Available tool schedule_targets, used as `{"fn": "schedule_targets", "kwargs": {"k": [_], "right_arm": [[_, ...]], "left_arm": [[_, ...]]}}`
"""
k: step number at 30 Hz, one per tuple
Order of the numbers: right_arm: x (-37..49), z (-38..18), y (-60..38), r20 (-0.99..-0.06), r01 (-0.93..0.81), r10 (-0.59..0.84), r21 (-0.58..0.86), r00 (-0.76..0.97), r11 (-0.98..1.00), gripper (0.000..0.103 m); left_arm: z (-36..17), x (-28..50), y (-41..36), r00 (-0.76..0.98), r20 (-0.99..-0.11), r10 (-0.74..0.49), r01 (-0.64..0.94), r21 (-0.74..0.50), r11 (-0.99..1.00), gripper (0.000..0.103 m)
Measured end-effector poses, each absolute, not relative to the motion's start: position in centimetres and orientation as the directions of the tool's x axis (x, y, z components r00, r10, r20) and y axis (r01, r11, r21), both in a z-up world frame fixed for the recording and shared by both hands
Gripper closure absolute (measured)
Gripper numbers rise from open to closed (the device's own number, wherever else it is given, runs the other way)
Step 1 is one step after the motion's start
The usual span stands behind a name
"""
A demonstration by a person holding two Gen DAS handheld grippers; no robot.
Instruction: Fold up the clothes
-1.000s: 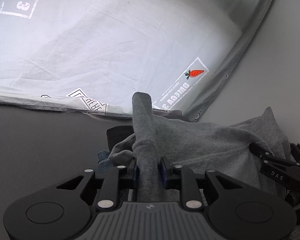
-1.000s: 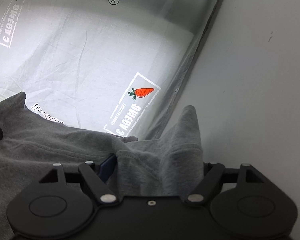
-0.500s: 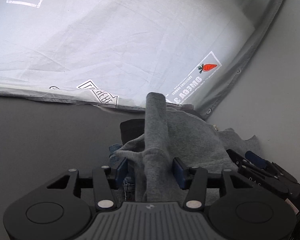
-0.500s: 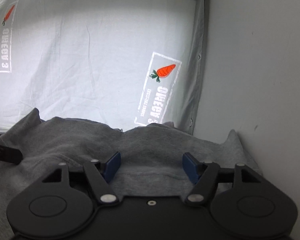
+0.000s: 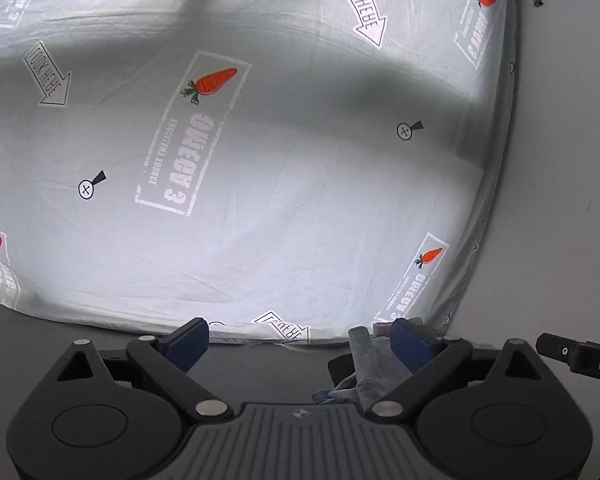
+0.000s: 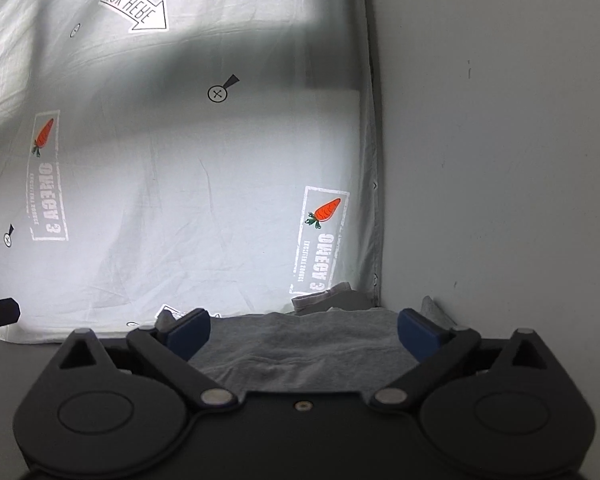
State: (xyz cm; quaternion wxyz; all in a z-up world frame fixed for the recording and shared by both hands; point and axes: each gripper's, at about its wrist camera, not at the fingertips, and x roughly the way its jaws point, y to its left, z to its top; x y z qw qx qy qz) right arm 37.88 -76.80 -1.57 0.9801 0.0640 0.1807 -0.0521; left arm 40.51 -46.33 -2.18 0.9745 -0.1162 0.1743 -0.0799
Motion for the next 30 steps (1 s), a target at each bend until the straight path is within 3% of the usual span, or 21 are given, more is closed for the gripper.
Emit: {"fn": "schedule_targets", "kwargs": {"k": [4,9,14,18,30], "right_arm": [[33.3,0.0,-73.5,-0.314,0.027,0.026,0.162,0.949,0.986,0.000],[29.2,0.9,-69.9,-0.237,-0.107,0.173,0.268,0.956,0.957,0.000],[25.7,1.2,-64.9,-0.187,-0.128,0.175,0.242,0.967,0.962,0.000],[23.0,1.7,-59.4,-0.198,-0.156,0.191,0.179,0.961,0.971,0.000],[11.3,3.6,-38.5,-0.340,-0.011,0.058,0.140,0.938,0.990,0.000]], "left_arm": [[-1.1,33.5,-42.9,0.955,-0.234,-0.182,0.077,-0.396,0.915,0.000],[0.6,27.7,-39.3,0.952,-0.240,-0.190,0.053,-0.482,0.875,0.000],[1.5,22.7,-36.1,0.965,-0.256,-0.049,-0.045,-0.348,0.936,0.000],[2.4,19.9,-32.3,0.957,-0.286,-0.058,0.001,-0.197,0.980,0.000],[3.7,9.8,-13.5,0.919,-0.386,-0.080,0.049,-0.089,0.995,0.000]]}}
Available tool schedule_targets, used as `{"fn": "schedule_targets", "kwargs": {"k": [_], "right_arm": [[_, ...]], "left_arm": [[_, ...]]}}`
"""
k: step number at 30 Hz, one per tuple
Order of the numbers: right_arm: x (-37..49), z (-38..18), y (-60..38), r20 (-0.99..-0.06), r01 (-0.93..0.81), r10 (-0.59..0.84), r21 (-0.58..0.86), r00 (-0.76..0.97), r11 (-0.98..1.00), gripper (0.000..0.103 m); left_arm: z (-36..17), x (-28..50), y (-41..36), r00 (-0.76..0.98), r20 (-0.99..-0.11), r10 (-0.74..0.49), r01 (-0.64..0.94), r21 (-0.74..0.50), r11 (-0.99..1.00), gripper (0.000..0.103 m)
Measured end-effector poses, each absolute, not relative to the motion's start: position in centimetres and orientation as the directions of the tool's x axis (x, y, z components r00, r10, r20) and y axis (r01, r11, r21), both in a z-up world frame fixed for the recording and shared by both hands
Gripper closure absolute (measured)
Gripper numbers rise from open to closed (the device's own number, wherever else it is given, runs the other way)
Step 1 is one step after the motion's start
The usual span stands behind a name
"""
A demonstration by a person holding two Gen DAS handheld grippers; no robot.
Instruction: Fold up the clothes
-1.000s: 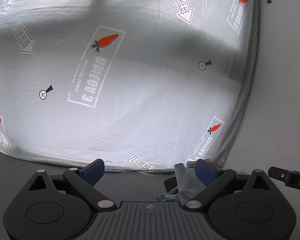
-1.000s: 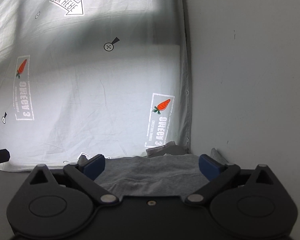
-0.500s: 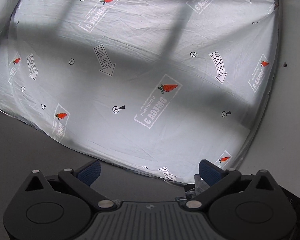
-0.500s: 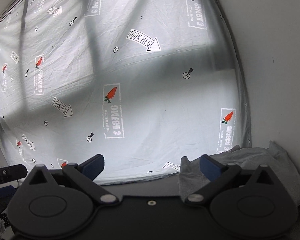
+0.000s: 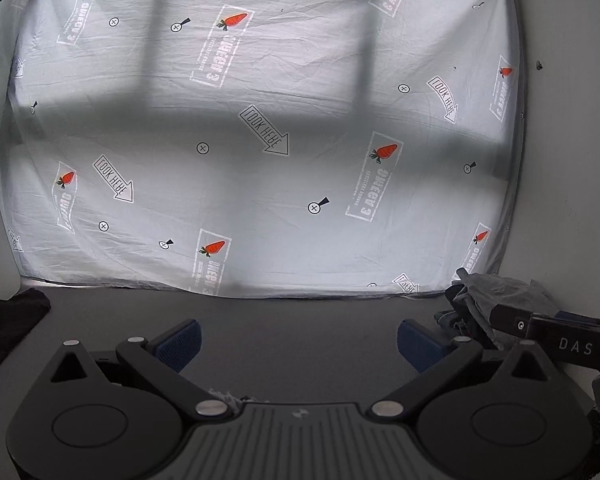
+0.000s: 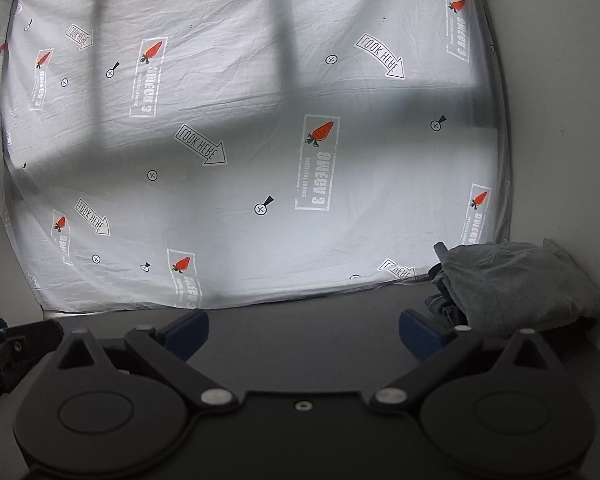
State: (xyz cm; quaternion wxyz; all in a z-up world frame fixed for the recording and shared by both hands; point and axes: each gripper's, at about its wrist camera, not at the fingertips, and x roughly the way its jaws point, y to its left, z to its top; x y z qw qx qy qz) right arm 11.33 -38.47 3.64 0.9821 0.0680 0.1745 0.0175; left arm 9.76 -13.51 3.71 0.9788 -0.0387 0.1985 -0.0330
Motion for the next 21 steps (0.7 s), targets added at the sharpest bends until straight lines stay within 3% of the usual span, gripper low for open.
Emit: {"fn": "schedule_targets", "kwargs": {"k": [11,21], "right_arm": [[1.0,3.6,-24.7,-0.455,0.010,0.009,0.038,0.891,0.999,0.001],[-4.8,0.1,-18.9,-0.559,-0.013,0.029,0.032,0.829,0.999,0.001]], "left_arm": [[2.0,1.1,-4.0,0.812,-0.582,-0.041,0.007,-0.061,0.998,0.000],[0.3,-4.0,-0.2,0.774,-0.633,-0.013,0.007,-0.012,1.000,0.000]]}}
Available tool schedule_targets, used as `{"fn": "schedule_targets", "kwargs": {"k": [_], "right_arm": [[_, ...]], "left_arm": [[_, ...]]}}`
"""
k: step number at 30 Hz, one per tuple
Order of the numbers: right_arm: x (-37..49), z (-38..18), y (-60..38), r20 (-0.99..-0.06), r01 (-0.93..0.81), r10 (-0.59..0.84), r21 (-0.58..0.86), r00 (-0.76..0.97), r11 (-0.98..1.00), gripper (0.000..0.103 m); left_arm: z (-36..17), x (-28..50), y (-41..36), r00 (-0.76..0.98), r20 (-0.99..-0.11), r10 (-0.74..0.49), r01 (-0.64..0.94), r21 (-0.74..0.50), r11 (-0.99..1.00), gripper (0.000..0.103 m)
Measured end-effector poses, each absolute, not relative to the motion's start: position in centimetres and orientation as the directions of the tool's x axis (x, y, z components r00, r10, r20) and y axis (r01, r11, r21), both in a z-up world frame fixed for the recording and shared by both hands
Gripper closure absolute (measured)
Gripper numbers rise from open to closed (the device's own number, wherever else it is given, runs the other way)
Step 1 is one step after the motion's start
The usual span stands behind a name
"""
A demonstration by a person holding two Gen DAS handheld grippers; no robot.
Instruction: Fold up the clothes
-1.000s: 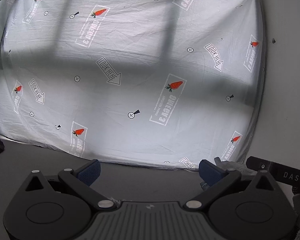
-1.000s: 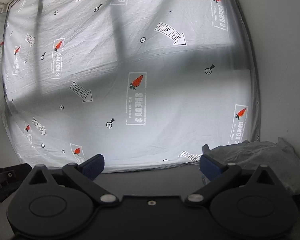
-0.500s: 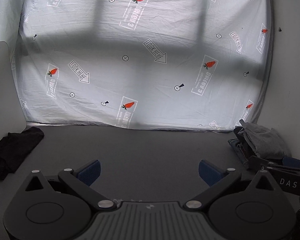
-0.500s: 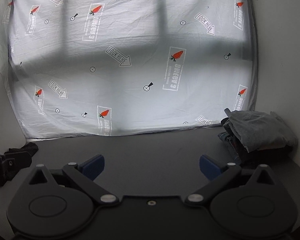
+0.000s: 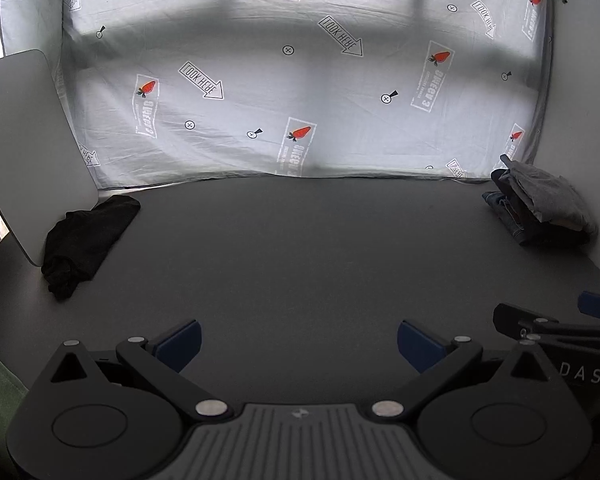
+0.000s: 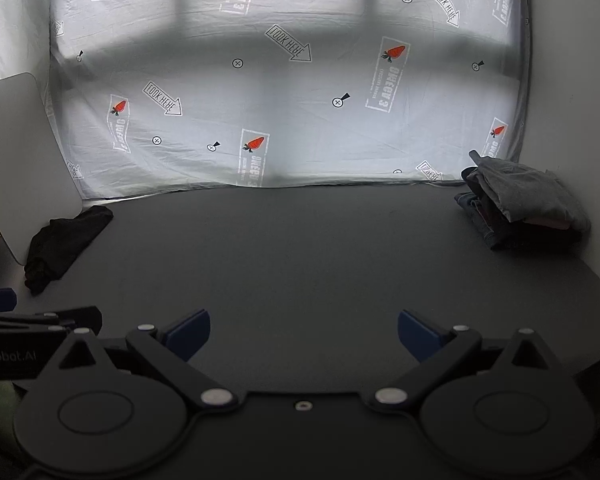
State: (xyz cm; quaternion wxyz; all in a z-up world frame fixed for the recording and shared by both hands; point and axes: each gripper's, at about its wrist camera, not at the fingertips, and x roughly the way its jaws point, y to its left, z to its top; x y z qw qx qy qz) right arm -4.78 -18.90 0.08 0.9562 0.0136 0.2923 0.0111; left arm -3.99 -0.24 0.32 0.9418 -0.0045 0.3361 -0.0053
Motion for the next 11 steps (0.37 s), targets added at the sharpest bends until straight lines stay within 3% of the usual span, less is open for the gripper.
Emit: {"fn": "schedule_targets", "kwargs": {"k": [11], "right_arm": [[-6.3,0.2,-17.7,-0.547,-0.032,0.030,0.006,0.836,0.999,0.001]], "left_arm": [[0.3,-5.6,0.6,0.780,-0.625,-0.021,0.009,-0.023,1.000,0.000]]}}
